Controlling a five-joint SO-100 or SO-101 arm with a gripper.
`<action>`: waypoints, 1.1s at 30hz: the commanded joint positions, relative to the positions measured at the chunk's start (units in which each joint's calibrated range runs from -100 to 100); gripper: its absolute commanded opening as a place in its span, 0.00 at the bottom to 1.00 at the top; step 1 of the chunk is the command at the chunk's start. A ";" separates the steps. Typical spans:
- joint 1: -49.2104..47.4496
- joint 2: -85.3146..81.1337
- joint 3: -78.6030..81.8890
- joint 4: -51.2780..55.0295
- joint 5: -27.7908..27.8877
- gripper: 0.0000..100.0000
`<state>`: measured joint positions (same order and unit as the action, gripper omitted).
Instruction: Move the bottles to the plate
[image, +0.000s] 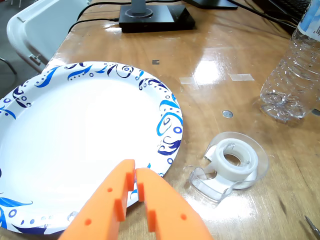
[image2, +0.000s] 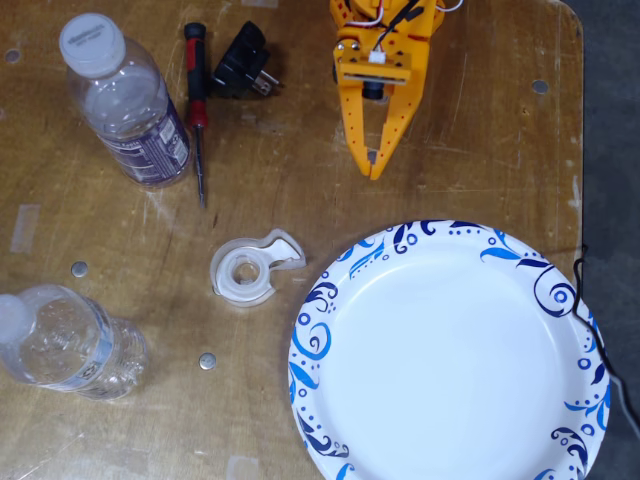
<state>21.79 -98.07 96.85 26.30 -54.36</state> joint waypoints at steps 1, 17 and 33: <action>1.99 -0.50 2.16 -3.15 6.37 0.01; 1.88 -0.75 1.98 -6.28 3.50 0.01; 7.59 -0.16 1.26 -29.61 3.50 0.02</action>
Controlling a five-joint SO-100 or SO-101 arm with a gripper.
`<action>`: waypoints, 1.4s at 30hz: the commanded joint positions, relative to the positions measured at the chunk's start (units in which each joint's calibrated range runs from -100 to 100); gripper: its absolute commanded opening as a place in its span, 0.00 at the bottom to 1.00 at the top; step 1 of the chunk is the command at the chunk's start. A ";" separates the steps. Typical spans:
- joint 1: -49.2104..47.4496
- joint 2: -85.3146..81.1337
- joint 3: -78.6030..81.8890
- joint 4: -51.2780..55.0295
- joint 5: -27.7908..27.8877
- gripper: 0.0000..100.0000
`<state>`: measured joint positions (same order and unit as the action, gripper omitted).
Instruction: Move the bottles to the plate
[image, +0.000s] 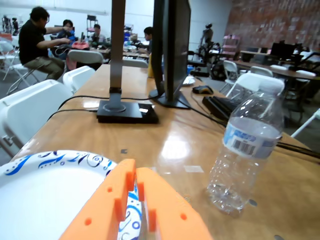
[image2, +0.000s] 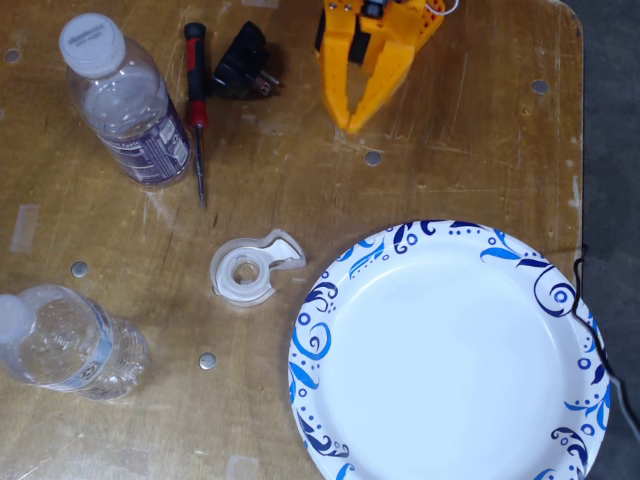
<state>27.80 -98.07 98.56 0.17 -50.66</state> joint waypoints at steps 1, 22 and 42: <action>2.12 -0.07 -1.26 -3.48 -0.20 0.02; 7.72 36.01 -32.07 -6.44 -0.25 0.01; 16.56 76.06 -66.31 -14.27 -0.61 0.02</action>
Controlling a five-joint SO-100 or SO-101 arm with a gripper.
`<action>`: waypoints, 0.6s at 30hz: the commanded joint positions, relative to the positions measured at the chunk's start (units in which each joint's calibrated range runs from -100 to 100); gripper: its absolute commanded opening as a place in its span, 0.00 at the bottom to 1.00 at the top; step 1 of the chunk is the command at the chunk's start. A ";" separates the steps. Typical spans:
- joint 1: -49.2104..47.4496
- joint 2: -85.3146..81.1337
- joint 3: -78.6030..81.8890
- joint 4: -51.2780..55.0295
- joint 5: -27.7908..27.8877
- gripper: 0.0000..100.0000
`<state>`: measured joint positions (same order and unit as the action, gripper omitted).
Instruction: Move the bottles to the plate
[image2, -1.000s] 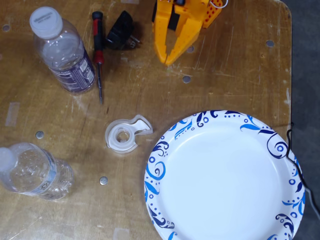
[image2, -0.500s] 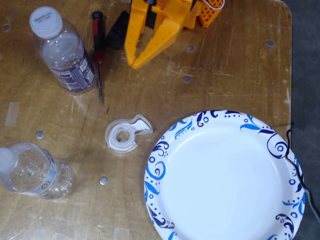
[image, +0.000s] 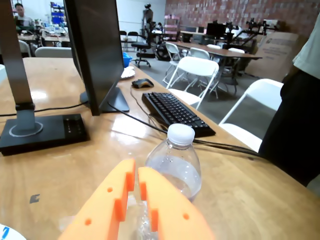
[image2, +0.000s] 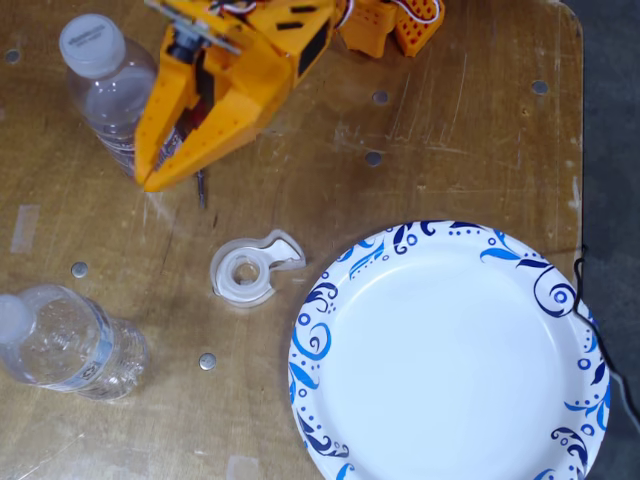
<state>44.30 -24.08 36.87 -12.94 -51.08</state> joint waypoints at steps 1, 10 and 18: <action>0.28 2.66 -4.80 -1.08 -0.20 0.02; 10.74 -8.98 2.95 8.50 0.17 0.02; 14.19 -24.74 0.34 34.87 0.22 0.18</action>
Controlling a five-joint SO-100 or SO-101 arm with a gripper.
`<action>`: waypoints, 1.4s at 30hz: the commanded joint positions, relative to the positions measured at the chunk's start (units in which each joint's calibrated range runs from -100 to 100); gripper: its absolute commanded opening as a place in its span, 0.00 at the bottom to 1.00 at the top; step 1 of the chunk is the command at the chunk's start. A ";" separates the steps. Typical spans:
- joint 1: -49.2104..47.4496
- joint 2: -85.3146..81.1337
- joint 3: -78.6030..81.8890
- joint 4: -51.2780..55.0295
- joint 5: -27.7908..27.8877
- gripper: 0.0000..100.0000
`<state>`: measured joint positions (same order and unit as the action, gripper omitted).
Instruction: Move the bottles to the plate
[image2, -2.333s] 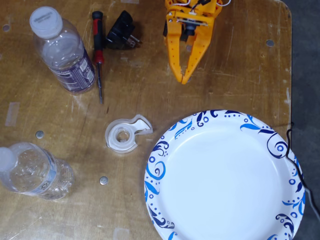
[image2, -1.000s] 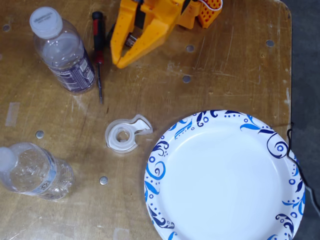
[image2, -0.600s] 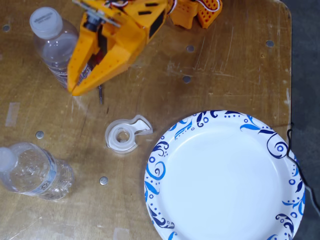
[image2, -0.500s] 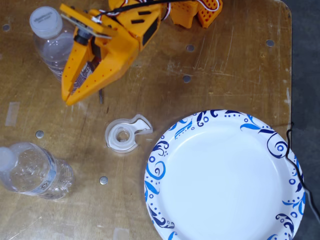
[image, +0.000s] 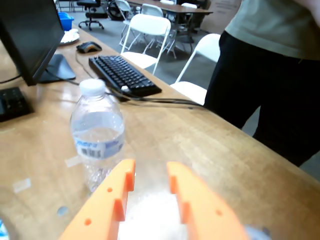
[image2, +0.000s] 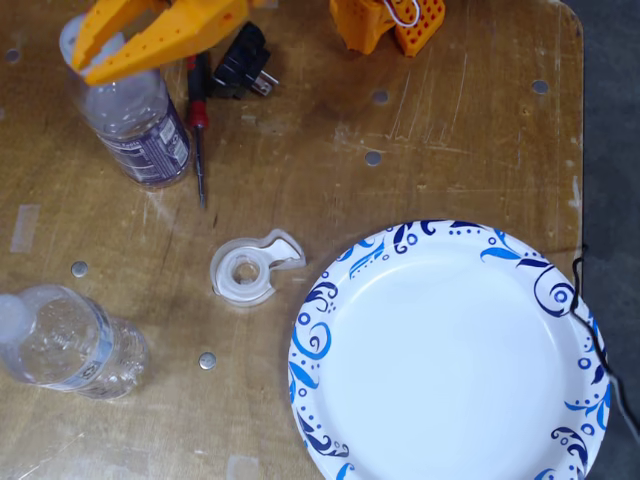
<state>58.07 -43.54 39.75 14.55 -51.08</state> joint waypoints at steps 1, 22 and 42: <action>0.32 -6.97 -2.54 9.47 -0.04 0.22; 7.32 -7.98 12.95 -5.33 -1.81 0.51; 4.74 0.45 17.01 -13.86 -4.89 0.52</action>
<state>62.26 -43.88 57.64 1.87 -55.67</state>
